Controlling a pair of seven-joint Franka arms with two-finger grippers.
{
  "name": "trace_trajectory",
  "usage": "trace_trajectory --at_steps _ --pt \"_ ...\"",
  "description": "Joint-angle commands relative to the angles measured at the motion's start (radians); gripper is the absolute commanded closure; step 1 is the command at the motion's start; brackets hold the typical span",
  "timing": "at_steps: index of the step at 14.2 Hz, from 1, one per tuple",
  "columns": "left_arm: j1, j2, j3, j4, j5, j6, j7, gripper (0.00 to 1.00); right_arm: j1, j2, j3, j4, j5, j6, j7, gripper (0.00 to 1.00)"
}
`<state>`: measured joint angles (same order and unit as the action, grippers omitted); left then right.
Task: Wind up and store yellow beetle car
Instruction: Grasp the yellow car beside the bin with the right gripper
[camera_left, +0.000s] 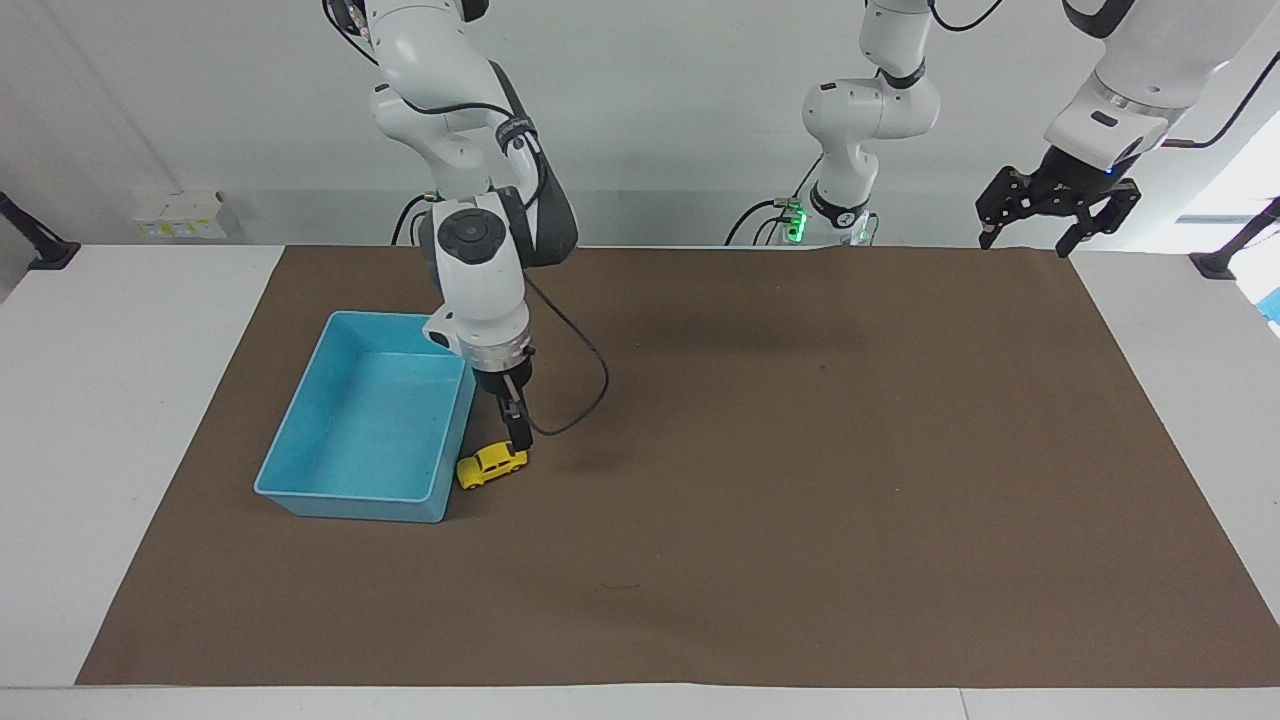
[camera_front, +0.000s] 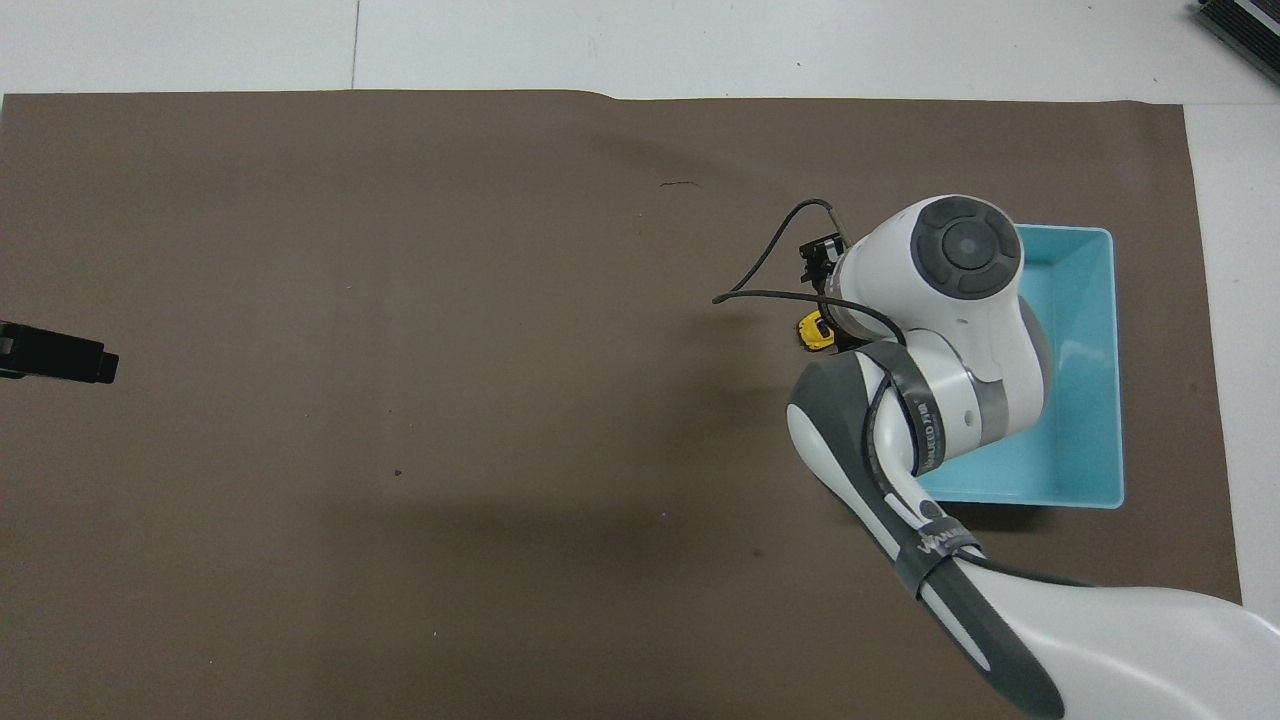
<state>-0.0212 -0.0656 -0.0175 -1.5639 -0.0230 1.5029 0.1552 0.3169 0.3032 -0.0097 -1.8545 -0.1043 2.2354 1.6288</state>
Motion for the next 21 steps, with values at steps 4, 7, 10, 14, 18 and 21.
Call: trace_trajectory --at_steps 4,7,10,14,18,21 --pt "-0.002 0.023 -0.013 0.025 0.003 -0.007 -0.104 0.00 -0.010 0.054 -0.001 -0.052 -0.135 0.079 0.197 0.00" --pt "-0.003 0.021 -0.015 0.022 0.000 -0.007 -0.117 0.00 -0.013 0.053 -0.001 -0.084 -0.196 0.105 0.198 0.00" --pt "-0.003 0.015 -0.015 0.013 -0.009 -0.006 -0.121 0.00 -0.024 0.051 -0.004 -0.101 -0.201 0.141 0.197 0.00" --pt "-0.017 0.020 -0.015 0.024 0.001 -0.016 -0.106 0.00 -0.038 0.051 -0.003 -0.103 -0.207 0.144 0.189 0.00" --pt "-0.016 0.018 -0.018 0.033 -0.009 -0.015 -0.108 0.00 -0.045 0.051 -0.001 -0.106 -0.207 0.147 0.184 0.01" --pt "-0.016 0.016 -0.018 0.025 -0.009 -0.012 -0.106 0.00 -0.044 0.047 -0.001 -0.112 -0.207 0.148 0.145 0.51"
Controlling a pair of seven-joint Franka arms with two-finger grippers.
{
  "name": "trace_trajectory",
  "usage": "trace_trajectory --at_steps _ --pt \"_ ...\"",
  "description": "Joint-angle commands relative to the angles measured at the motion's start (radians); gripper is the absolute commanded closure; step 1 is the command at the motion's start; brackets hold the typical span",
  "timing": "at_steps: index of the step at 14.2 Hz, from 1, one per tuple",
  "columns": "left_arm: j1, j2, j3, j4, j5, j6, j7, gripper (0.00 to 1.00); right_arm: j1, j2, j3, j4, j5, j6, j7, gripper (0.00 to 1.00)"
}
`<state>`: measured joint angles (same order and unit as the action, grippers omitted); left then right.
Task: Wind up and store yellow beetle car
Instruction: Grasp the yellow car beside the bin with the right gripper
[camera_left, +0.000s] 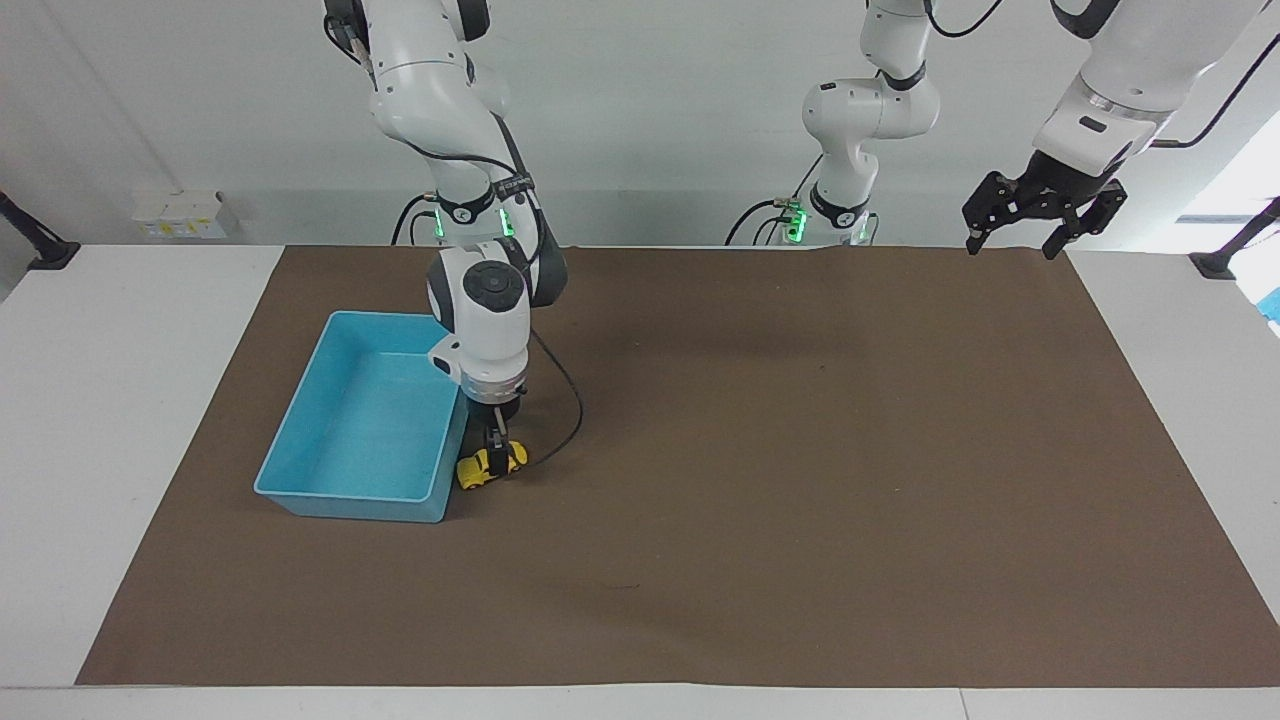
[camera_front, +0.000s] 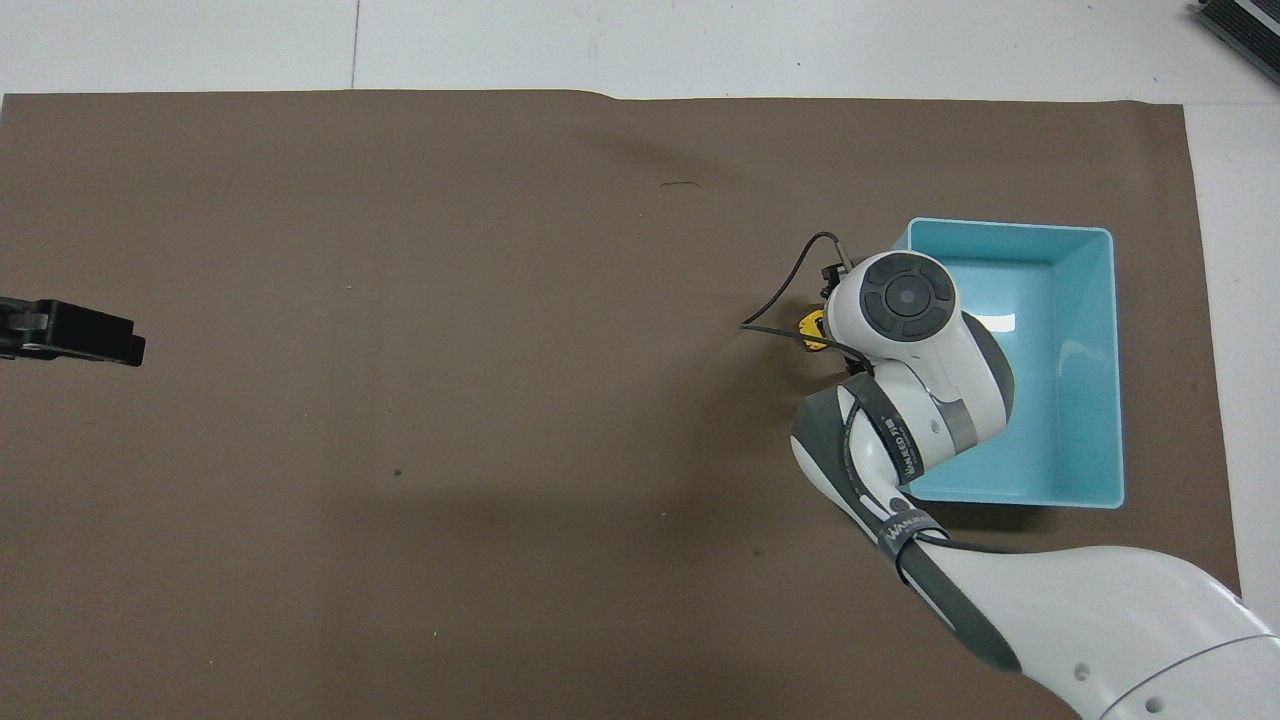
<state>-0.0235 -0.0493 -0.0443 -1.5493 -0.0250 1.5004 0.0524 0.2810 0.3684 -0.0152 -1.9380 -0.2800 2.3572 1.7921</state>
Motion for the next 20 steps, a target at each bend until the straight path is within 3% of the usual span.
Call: trace_trajectory --at_steps 1,3,11,14,20 --pt "-0.013 -0.001 0.008 0.011 -0.009 -0.008 -0.005 0.00 -0.008 -0.017 0.006 -0.030 -0.030 0.025 -0.022 0.60" --pt "-0.015 0.000 0.008 0.012 -0.007 -0.008 -0.009 0.00 -0.008 -0.016 0.006 -0.026 -0.018 0.022 -0.029 0.98" --pt "0.004 -0.001 0.023 0.012 -0.006 -0.020 -0.009 0.00 0.064 -0.020 0.011 0.056 0.007 -0.095 -0.034 1.00" --pt "0.004 -0.001 0.023 0.012 -0.006 -0.020 -0.009 0.00 0.064 -0.071 0.024 0.057 0.077 -0.111 -0.046 1.00" --pt "0.004 -0.001 0.024 0.012 -0.006 -0.020 -0.009 0.00 0.054 -0.181 0.024 0.063 0.199 -0.177 -0.278 1.00"
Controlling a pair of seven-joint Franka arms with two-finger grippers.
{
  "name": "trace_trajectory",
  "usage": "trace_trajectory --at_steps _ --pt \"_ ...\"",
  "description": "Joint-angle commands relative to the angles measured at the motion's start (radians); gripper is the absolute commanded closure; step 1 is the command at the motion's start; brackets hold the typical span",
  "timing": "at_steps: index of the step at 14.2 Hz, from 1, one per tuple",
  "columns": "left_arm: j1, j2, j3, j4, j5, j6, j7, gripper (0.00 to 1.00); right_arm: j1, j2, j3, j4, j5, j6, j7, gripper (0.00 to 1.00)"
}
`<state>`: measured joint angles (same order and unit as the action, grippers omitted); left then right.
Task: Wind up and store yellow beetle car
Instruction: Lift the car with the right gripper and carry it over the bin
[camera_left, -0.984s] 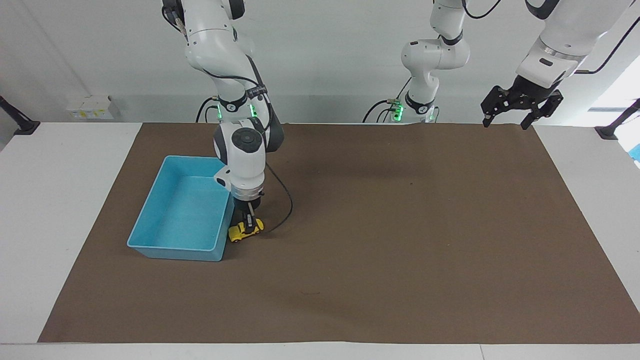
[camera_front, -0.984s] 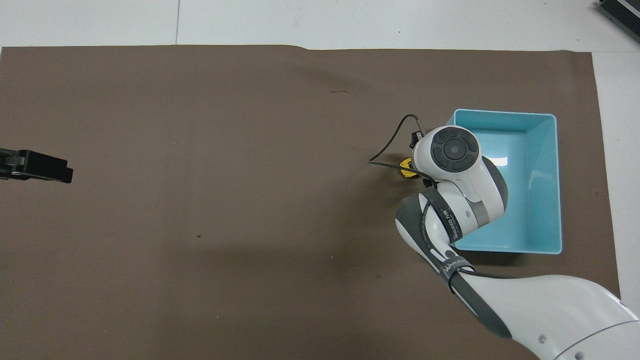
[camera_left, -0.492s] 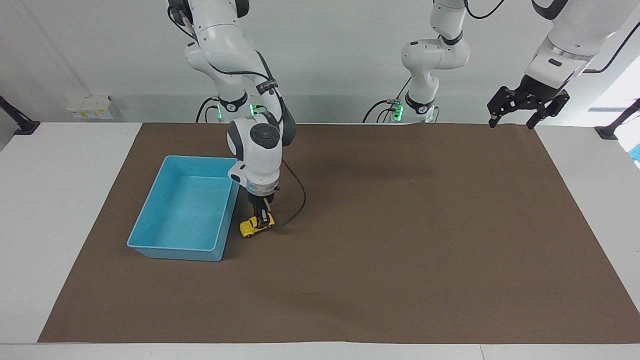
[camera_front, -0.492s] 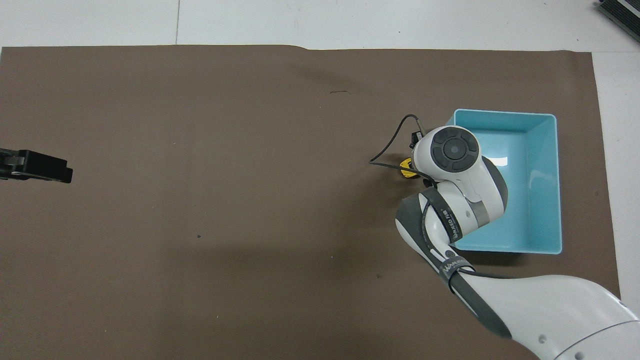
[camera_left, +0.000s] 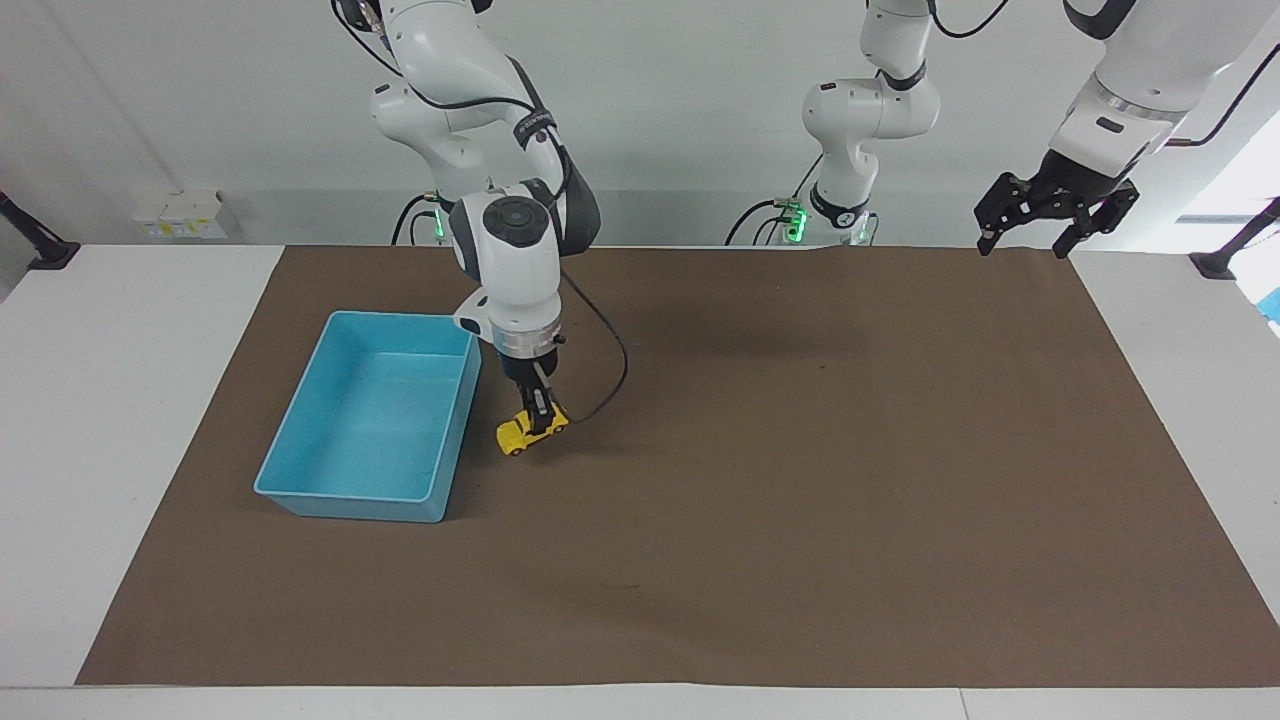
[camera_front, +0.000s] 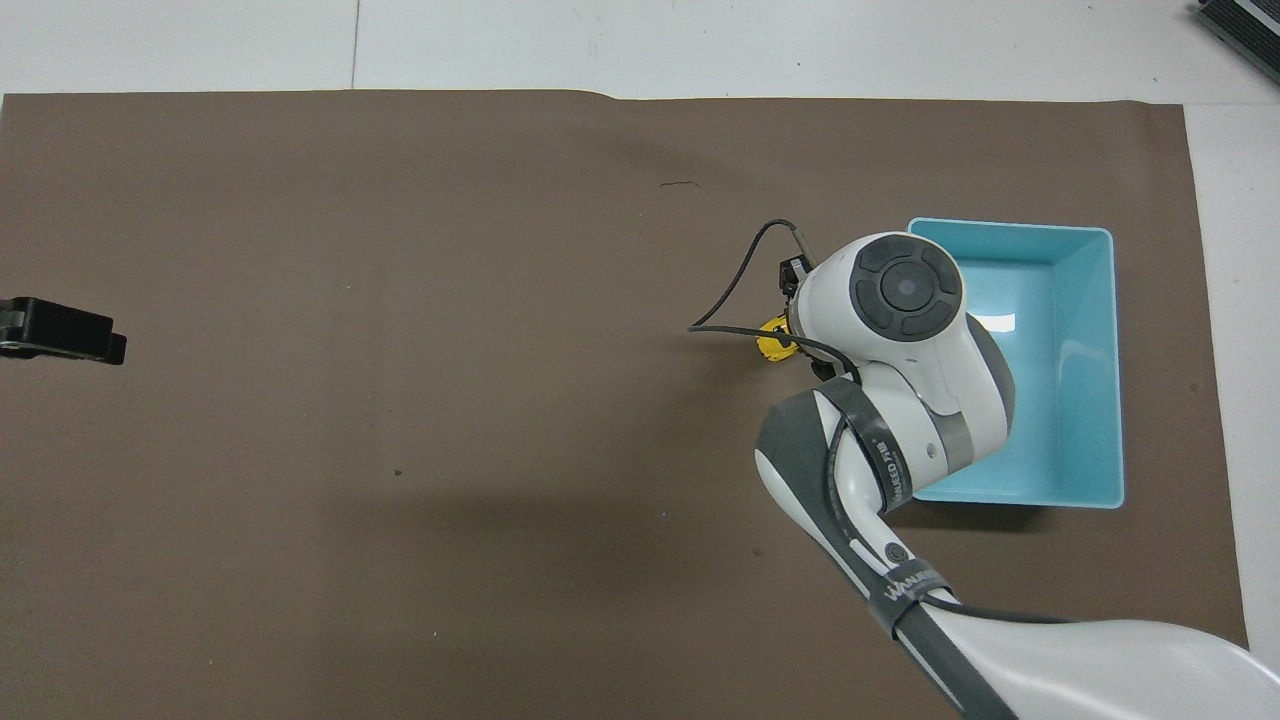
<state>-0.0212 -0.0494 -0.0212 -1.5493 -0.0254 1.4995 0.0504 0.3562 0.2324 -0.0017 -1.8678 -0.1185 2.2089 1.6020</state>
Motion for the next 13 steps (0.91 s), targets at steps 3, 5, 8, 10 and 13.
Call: trace_trajectory --at_steps 3,5,8,10,13 --pt "0.003 -0.001 0.001 0.012 -0.005 -0.019 -0.007 0.00 -0.023 -0.094 0.009 0.015 0.060 -0.101 -0.203 1.00" --pt "0.001 -0.001 0.001 0.012 -0.005 -0.019 -0.007 0.00 -0.023 -0.117 0.009 0.032 0.060 -0.150 -0.232 1.00" --pt "0.003 -0.001 0.001 0.012 -0.005 -0.019 -0.009 0.00 -0.026 -0.156 -0.001 0.032 0.060 -0.187 -0.339 1.00" --pt "0.003 -0.001 0.001 0.012 -0.005 -0.019 -0.007 0.00 -0.066 -0.165 -0.006 0.032 0.060 -0.207 -0.436 1.00" --pt "0.001 -0.001 0.001 0.012 -0.005 -0.019 -0.007 0.00 -0.140 -0.168 -0.004 0.024 0.060 -0.218 -0.618 1.00"
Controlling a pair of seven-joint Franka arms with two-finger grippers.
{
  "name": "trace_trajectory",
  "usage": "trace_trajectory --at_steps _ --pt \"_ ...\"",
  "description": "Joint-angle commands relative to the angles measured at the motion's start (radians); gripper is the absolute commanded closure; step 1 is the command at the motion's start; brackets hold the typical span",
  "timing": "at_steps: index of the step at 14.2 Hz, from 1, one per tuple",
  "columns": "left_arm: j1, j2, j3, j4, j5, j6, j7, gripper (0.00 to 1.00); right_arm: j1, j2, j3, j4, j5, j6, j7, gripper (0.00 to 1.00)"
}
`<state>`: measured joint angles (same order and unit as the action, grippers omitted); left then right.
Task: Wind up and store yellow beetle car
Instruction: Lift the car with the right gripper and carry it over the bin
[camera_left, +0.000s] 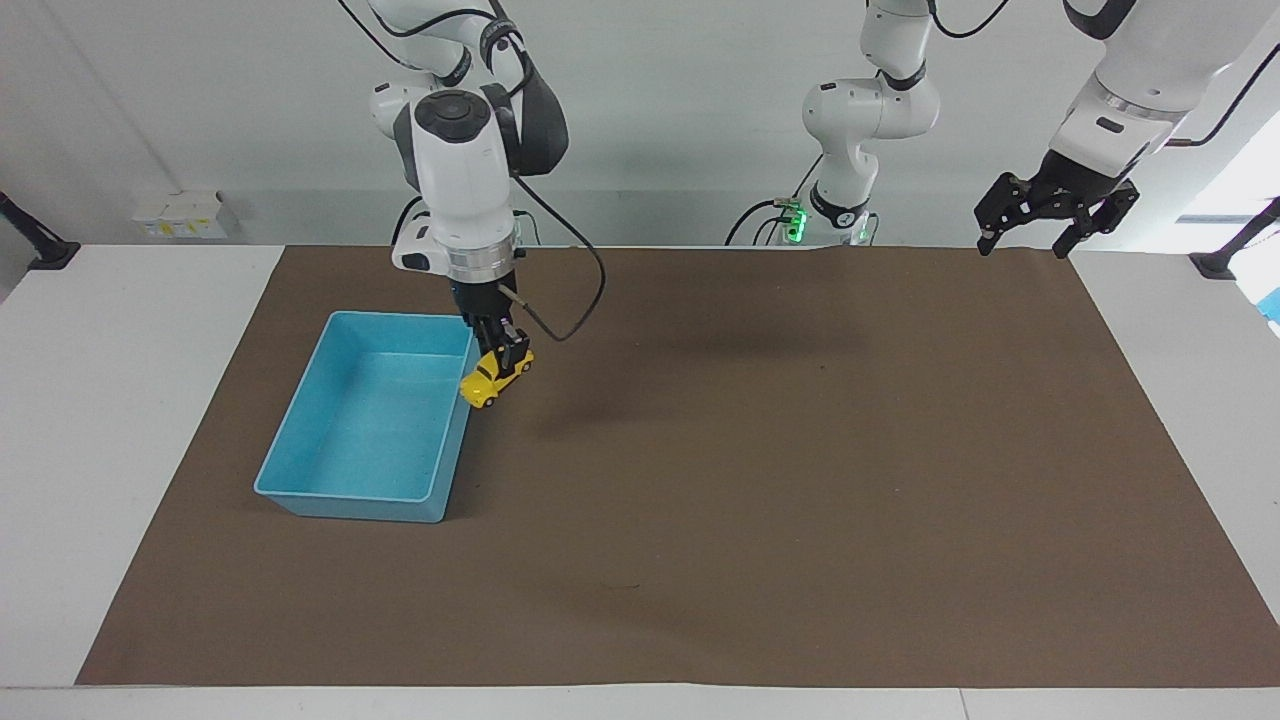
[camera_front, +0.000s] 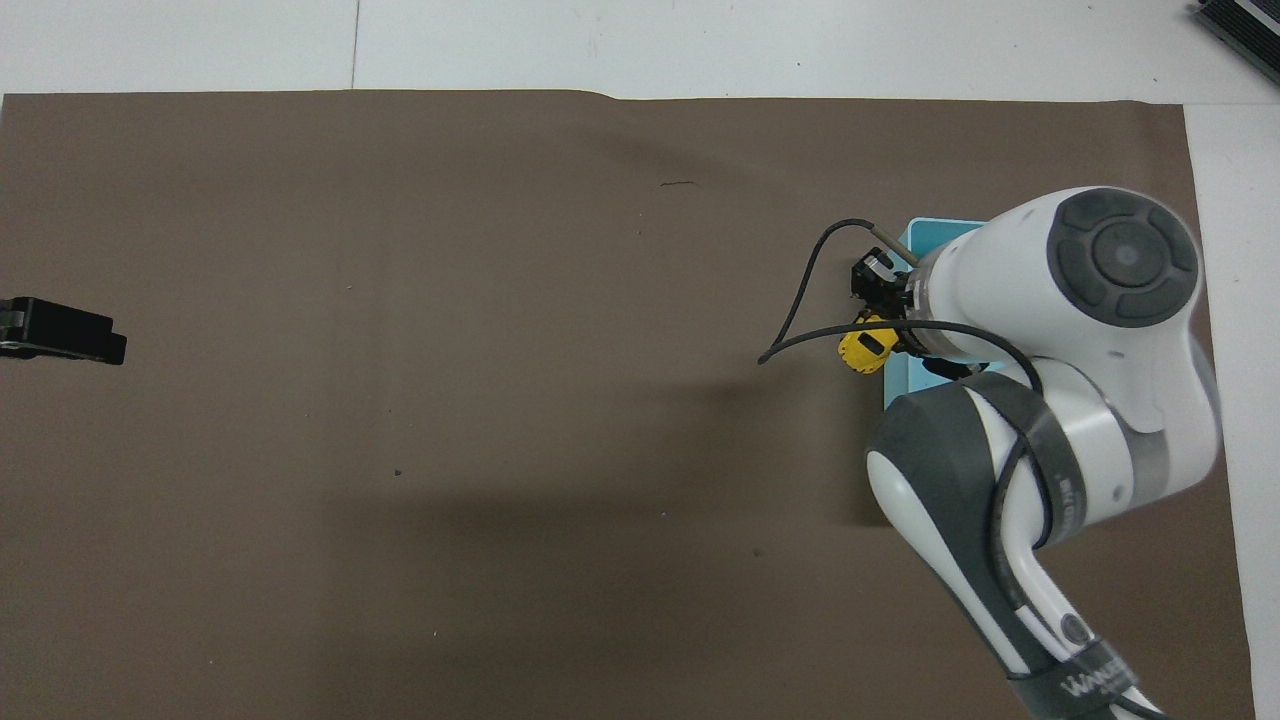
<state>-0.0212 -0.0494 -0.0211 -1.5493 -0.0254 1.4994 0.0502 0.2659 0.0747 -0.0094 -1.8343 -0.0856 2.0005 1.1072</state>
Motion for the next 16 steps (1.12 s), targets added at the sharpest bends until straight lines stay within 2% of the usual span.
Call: trace_trajectory --at_steps 1,7,12,16 --pt "0.001 -0.001 0.001 0.012 -0.005 -0.019 -0.007 0.00 -0.071 -0.010 0.002 -0.011 0.026 -0.008 -0.194 1.00" --pt "0.003 -0.001 0.000 0.012 -0.005 -0.019 -0.007 0.00 -0.197 -0.007 0.002 -0.022 0.026 -0.005 -0.550 1.00" --pt "0.001 -0.001 0.001 0.012 -0.005 -0.019 -0.007 0.00 -0.244 -0.013 0.003 -0.046 0.026 0.023 -0.725 1.00" --pt "0.003 -0.001 0.001 0.012 -0.005 -0.019 -0.007 0.00 -0.260 -0.047 0.003 -0.155 0.038 0.141 -0.784 1.00"
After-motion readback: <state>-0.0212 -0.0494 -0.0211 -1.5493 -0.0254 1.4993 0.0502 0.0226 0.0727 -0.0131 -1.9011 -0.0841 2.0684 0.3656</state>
